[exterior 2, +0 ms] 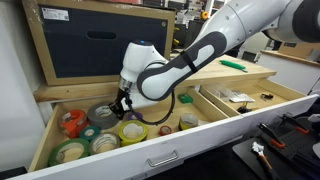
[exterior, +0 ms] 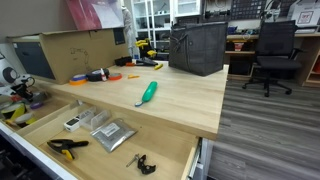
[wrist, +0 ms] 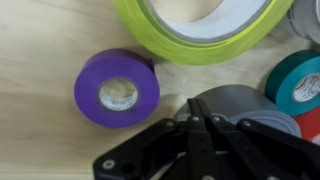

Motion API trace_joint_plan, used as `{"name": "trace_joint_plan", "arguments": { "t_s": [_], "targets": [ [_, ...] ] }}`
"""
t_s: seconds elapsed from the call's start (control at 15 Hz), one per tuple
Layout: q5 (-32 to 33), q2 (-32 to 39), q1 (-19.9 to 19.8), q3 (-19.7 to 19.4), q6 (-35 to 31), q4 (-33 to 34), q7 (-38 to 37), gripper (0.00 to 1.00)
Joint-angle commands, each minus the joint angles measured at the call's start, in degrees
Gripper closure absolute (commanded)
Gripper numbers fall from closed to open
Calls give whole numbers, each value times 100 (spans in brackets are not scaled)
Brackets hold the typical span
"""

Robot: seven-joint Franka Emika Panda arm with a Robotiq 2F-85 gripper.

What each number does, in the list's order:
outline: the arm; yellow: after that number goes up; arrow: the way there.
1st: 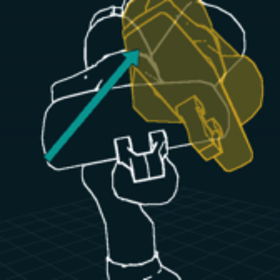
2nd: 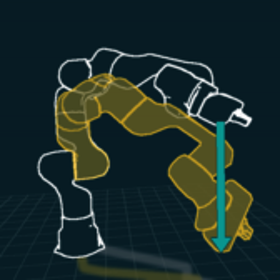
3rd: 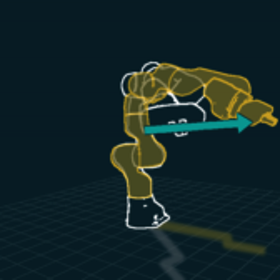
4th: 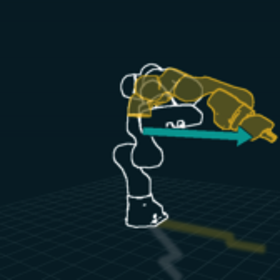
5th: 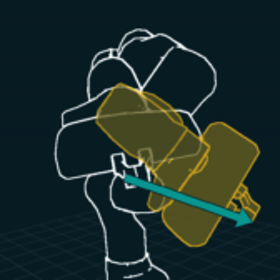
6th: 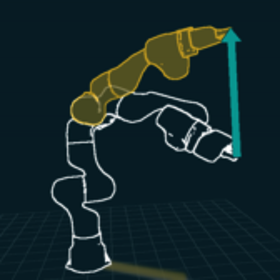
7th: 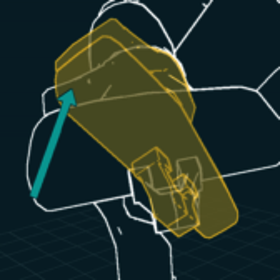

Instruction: Put the grey tape into the drawer

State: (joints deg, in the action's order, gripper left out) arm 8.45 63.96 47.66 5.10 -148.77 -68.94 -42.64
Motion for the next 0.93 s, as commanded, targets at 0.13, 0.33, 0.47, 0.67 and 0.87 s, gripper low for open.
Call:
{"name": "trace_joint_plan", "arguments": {
  "t_s": [0.13, 0.33, 0.47, 0.67, 0.87],
  "targets": [
    [6, -77, 1, 61, 226, 69, 254, 100],
    [72, -582, -15, 48, 321, -515, 335, 100],
    [80, -975, -4, 28, 427, -962, 277, 100],
    [-14, -1686, -55, 184, 796, -1748, 311, 100],
    [-123, -2401, -89, 383, 1222, -2509, 249, 100]
  ]
}}
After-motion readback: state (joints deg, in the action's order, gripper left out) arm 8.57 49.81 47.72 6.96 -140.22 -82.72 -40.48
